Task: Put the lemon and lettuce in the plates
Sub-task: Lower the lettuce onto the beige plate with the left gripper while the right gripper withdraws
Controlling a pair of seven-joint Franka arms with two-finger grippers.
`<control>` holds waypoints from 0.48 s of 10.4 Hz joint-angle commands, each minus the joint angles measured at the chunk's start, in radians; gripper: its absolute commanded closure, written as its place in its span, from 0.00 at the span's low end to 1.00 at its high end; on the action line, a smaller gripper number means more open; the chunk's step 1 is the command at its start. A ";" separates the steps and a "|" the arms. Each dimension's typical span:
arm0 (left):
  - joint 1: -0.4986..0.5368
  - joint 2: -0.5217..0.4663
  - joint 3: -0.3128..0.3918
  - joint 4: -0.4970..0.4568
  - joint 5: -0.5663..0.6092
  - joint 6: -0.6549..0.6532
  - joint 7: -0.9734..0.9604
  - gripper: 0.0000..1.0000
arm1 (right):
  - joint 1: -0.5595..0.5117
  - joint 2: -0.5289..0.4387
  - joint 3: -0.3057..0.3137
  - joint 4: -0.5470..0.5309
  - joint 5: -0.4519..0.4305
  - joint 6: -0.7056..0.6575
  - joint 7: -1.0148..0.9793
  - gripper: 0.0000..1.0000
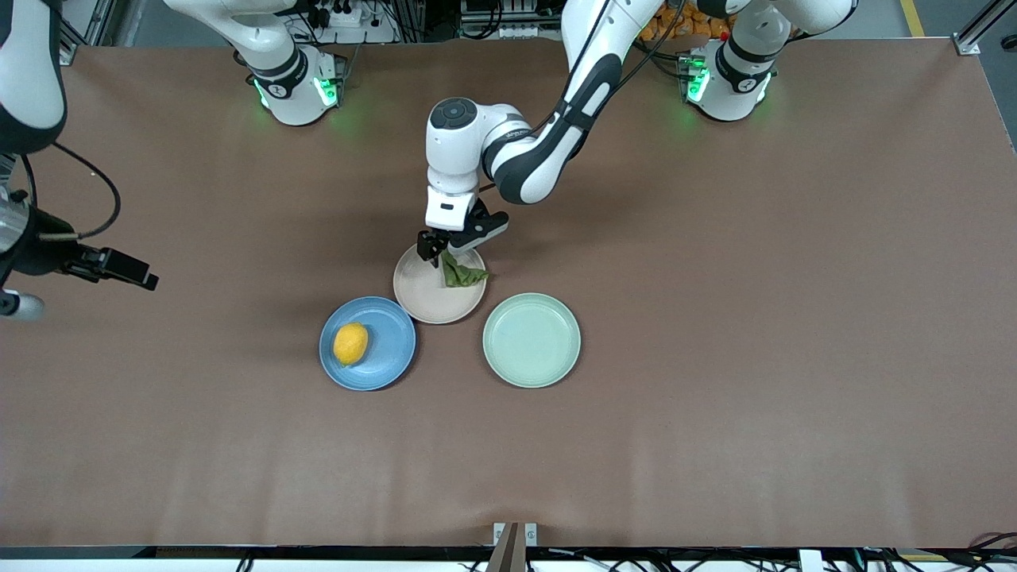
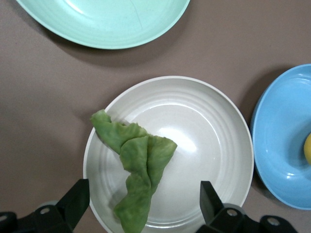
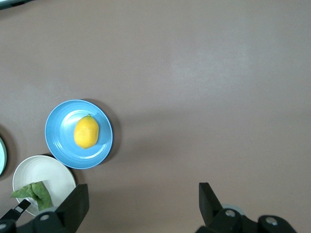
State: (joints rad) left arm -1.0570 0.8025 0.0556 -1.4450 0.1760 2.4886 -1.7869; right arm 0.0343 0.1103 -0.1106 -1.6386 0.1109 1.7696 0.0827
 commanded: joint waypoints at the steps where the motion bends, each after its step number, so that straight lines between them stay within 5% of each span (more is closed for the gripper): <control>1: 0.000 -0.023 0.009 -0.017 0.034 -0.028 0.038 0.00 | 0.013 -0.107 -0.004 -0.113 -0.007 0.039 -0.004 0.00; 5: 0.049 -0.058 0.003 -0.041 0.019 -0.155 0.202 0.00 | 0.004 -0.175 -0.004 -0.234 -0.007 0.113 -0.004 0.00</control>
State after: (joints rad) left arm -1.0304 0.7867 0.0619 -1.4460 0.1805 2.3553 -1.6279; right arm 0.0414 -0.0167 -0.1113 -1.8019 0.1109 1.8464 0.0827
